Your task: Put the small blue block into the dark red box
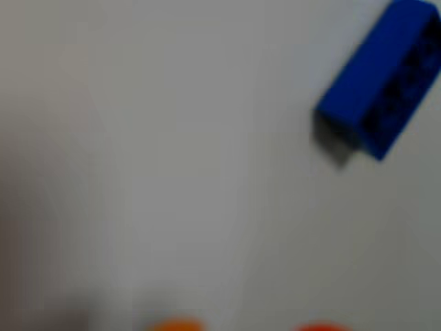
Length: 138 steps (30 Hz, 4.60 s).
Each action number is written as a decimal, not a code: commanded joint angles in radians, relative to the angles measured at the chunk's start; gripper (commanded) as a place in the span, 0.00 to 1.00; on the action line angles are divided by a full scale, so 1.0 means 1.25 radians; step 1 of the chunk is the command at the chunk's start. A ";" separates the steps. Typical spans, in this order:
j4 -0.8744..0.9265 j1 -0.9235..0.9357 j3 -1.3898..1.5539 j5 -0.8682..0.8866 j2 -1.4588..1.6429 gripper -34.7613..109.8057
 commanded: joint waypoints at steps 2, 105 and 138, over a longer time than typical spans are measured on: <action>0.011 0.016 -0.006 0.135 0.004 0.34; -0.136 0.704 -0.702 0.196 -0.836 0.24; -0.180 0.322 -0.269 -0.108 -0.263 0.39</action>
